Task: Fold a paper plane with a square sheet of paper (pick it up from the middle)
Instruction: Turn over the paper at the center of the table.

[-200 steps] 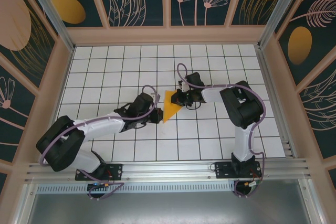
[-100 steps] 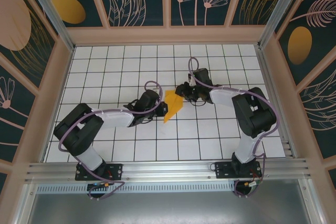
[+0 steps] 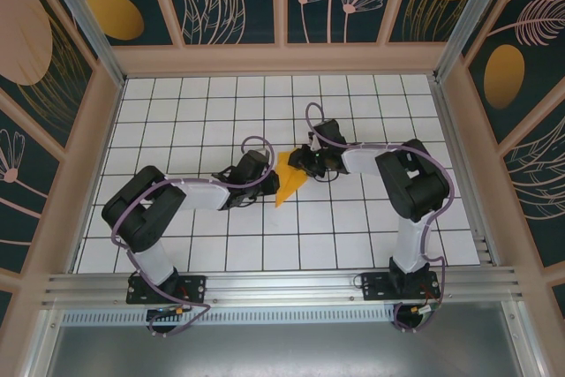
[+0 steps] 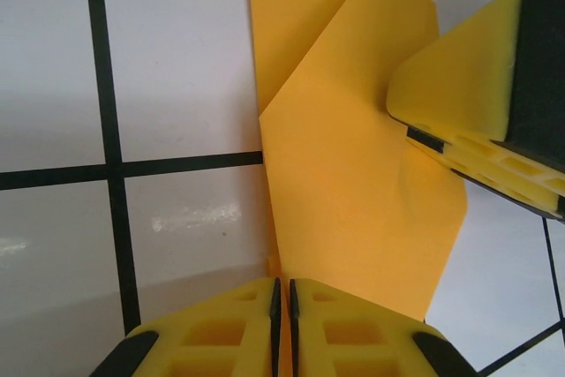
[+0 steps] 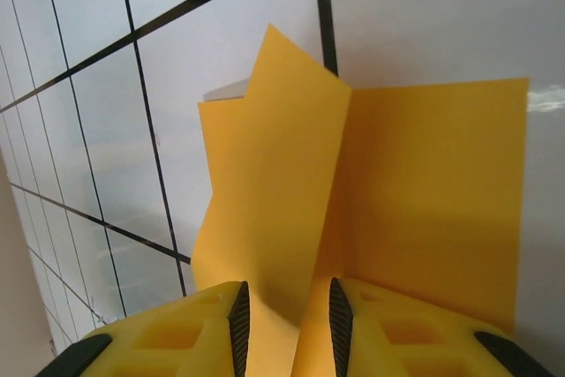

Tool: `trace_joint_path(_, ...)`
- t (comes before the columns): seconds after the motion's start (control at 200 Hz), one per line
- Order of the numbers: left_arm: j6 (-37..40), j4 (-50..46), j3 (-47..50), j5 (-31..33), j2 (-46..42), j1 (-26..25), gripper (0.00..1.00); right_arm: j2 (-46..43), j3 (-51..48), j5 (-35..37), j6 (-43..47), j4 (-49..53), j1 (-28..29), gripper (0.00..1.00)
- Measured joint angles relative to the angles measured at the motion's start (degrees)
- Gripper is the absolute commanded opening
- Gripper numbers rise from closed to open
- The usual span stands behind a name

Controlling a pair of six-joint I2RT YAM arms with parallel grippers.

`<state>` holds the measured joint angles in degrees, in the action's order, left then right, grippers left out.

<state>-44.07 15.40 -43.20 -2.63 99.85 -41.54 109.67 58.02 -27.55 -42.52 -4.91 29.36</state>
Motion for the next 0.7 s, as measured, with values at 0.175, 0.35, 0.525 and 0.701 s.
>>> trace_joint_path(0.175,-0.2,0.1,0.0,-0.3,0.3,0.5,0.17,0.0,0.0,-2.1,0.1,-0.3,0.2,0.25)
trace_joint_path(0.35,-0.4,0.9,0.0,-1.6,0.4,1.4,0.22,0.6,-0.1,-3.9,0.0,-1.9,0.5,0.1)
trace_joint_path(0.525,-1.5,1.3,3.0,-4.0,-3.7,3.8,0.46,0.1,-3.5,-6.4,-0.2,-9.0,-0.4,0.06)
trace_joint_path(0.701,-2.4,4.2,6.8,-9.4,-12.5,7.8,0.78,-4.2,-7.6,-11.5,-1.6,-15.4,-3.8,0.05)
